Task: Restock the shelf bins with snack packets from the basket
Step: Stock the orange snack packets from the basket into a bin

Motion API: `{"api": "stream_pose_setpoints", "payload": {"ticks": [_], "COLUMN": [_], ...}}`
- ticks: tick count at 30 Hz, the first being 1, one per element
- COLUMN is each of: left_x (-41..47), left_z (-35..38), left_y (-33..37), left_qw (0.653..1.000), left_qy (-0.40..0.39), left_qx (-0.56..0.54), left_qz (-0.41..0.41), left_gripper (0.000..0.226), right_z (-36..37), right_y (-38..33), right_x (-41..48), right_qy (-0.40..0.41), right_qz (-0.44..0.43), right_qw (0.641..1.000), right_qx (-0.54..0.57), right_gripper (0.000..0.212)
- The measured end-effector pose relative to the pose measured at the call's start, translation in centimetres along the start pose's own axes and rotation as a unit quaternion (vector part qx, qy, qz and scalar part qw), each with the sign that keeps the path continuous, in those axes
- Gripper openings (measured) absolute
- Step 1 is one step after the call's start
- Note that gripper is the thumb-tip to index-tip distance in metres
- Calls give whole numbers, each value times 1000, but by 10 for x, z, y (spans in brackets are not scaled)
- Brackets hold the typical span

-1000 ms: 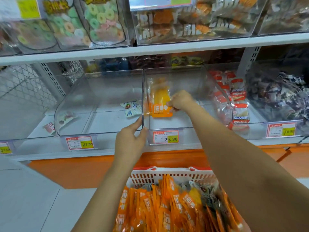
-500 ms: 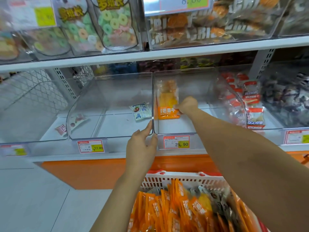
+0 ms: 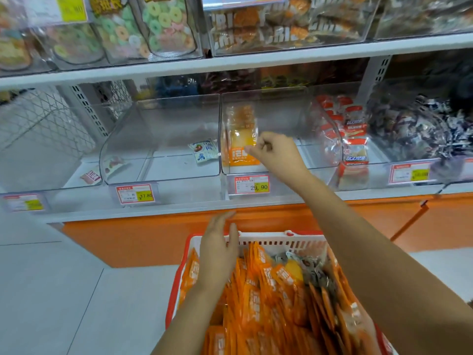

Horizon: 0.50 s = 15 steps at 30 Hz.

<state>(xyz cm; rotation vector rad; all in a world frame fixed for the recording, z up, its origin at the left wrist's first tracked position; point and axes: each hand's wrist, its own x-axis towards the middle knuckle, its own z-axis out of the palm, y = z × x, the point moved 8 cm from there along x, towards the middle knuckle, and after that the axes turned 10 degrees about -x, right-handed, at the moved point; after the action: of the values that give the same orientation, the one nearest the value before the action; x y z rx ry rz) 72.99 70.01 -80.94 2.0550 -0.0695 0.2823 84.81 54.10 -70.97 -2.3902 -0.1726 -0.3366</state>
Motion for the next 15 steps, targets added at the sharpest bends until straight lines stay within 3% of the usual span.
{"api": "stream_pose_setpoints", "payload": {"ticks": [4,7,9,12,15], "left_x": [-45,-85,-100,-104,-104], "left_z": [38,47,52,54,53], "left_y": [-67,-118,-135,-140,-147], "left_qw": [983,949,933,926,921], "left_qy": [-139,-227,-268,-297,-313], "left_qx": [79,134,157,151,145], "left_qz": [-89,-173,-183,-180,-183], "left_gripper": [26,34,43,49,52], "right_z": [20,64,98,130,151], "right_y": [-5,11,50,130,182], "right_x": [-58,-88,-108,-143,-184], "right_qy": [-7,-108,-192,-290,-360], "right_qz": [-103,-107,-27,162,253], "right_qw": [991,978,962,914,871], "right_qx": [-87,-144,-194,-232,-220], "right_gripper": [34,37,36,31,41]}}
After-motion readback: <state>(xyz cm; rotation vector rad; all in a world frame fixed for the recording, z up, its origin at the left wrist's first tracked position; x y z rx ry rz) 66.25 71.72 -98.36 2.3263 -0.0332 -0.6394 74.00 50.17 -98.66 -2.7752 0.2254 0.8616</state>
